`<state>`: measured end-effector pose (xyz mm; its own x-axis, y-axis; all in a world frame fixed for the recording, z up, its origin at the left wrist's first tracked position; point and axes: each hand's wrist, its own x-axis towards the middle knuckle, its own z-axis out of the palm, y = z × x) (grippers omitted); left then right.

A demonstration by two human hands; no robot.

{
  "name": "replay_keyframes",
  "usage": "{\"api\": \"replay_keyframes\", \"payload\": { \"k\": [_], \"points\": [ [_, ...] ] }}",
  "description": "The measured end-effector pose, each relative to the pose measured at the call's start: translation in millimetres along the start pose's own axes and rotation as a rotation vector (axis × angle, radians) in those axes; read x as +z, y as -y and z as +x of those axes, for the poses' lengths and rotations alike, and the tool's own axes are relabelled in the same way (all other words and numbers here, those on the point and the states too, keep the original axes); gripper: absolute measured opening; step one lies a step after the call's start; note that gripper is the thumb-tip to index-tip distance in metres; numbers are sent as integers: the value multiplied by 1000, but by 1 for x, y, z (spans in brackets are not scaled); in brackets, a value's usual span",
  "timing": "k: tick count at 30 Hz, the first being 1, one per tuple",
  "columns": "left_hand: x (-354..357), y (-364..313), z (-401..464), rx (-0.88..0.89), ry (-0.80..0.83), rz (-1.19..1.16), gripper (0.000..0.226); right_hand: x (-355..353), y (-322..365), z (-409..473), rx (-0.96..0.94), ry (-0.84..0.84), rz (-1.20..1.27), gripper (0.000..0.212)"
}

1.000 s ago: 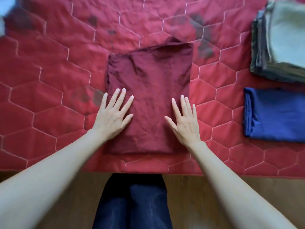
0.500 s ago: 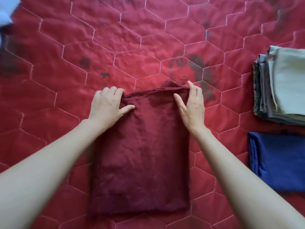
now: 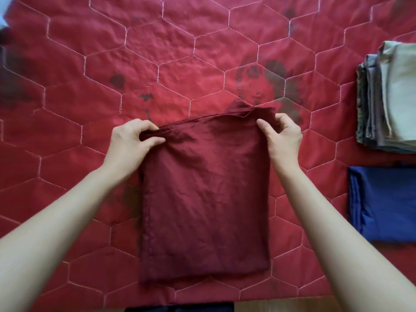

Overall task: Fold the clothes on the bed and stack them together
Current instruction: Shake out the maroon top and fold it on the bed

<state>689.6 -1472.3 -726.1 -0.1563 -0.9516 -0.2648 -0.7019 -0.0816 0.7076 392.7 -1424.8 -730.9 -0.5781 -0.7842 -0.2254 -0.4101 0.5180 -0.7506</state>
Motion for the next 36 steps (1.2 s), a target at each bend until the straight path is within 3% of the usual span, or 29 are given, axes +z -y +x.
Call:
{"api": "replay_keyframes", "payload": {
  "k": [5,10,14,17,20,23,26,31,36],
  "points": [
    [-14,-6,21,3,-60,-77,17,-1,18,18,-46,-46,49,7],
    [3,-4,34,28,-83,248,44,12,18,33,-1,-122,-154,34],
    [24,-13,-5,190,-147,413,48,19,28,-12,-268,-175,-309,40],
    [56,-15,-68,339,-40,504,50,36,14,-83,-473,-78,-413,39],
    [92,-8,-131,422,99,598,52,54,-16,-154,-561,114,-508,44],
    [111,14,-170,358,151,676,54,56,-55,-193,-587,236,-623,47],
    [105,46,-194,247,175,687,56,34,-100,-207,-575,249,-783,49],
    [76,76,-220,124,166,668,57,-17,-138,-218,-290,142,-864,52],
    [86,31,-182,277,32,648,56,14,-87,-188,-495,100,-751,50]
  ]
}}
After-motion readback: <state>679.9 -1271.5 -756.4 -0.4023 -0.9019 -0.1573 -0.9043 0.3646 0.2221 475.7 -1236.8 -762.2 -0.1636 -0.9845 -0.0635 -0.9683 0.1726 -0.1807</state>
